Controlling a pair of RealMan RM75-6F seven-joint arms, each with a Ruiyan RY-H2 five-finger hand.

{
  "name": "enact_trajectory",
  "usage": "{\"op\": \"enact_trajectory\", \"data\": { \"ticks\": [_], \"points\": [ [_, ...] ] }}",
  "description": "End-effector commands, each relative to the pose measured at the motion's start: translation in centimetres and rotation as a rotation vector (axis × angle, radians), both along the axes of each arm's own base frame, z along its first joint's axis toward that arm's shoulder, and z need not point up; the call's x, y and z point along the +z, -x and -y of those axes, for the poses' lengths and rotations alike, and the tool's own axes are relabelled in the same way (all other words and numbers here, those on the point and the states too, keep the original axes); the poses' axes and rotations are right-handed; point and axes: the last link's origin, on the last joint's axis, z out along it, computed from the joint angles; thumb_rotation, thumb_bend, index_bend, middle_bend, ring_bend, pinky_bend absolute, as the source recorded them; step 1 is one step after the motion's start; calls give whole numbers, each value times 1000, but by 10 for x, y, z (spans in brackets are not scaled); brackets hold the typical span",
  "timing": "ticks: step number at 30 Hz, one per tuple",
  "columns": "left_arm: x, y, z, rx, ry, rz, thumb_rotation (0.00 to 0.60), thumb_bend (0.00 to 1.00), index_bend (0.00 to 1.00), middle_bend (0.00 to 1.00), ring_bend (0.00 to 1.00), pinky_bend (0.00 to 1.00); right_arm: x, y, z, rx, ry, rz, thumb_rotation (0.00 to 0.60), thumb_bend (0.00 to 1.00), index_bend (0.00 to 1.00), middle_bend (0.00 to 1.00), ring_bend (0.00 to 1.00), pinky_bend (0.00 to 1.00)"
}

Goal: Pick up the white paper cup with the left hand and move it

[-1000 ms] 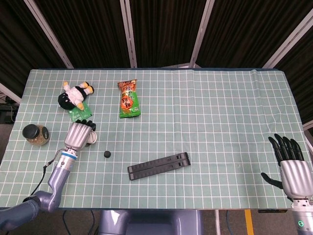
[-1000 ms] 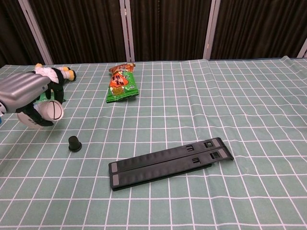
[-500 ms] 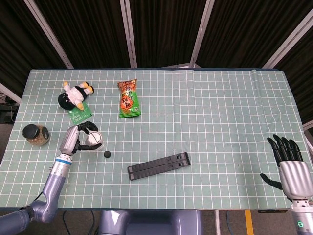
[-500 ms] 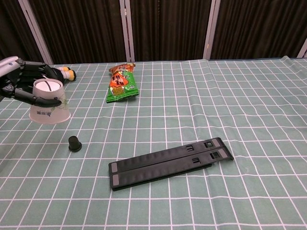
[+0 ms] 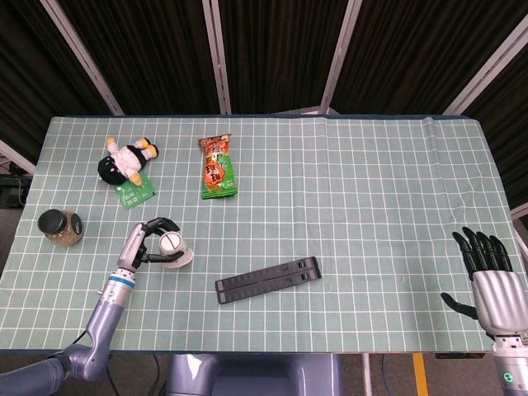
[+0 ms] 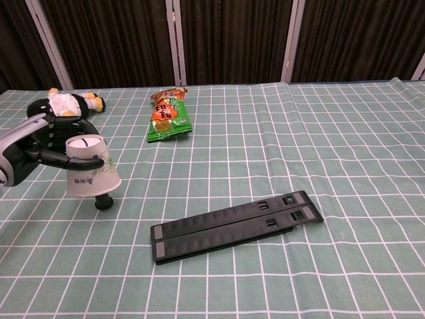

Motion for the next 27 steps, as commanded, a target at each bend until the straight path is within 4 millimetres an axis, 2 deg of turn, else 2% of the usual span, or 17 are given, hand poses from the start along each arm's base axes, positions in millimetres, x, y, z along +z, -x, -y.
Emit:
{"op": "enact_trajectory", "data": {
  "ticks": [1, 7, 10, 12, 14, 15, 18, 27],
  "points": [
    [-6, 1, -1, -2, -1, -6, 600, 0, 559, 399, 365, 441, 2, 1, 0, -2, 5, 2, 600, 0, 0, 0, 0, 0],
    [-9, 4, -1, -6, 6, -31, 600, 0, 538, 382, 342, 431, 2, 2, -1, -13, 1, 8, 600, 0, 0, 0, 0, 0],
    [-12, 7, 1, 1, 12, -31, 600, 0, 467, 321, 293, 393, 2, 1, -1, -17, -3, 15, 600, 0, 0, 0, 0, 0],
    [-15, 9, 4, -20, 22, -51, 600, 0, 273, 140, 136, 252, 1, -1, -2, -12, -7, 14, 600, 0, 0, 0, 0, 0],
    [-14, 11, 4, -22, 17, -54, 600, 0, 84, 18, 21, 121, 0, -1, -3, -12, -7, 11, 600, 0, 0, 0, 0, 0],
    [-13, 12, 4, -21, 10, -54, 600, 0, 23, 0, 0, 69, 0, -1, -3, -13, -7, 9, 600, 0, 0, 0, 0, 0],
    [-7, 15, 4, -20, -9, -45, 600, 0, 0, 0, 0, 3, 0, -2, -3, -13, -8, 6, 600, 0, 0, 0, 0, 0],
    [28, 13, 8, -88, -95, -54, 600, 0, 0, 0, 0, 0, -1, -5, -4, -2, -11, 11, 600, 0, 0, 0, 0, 0]
  ]
}}
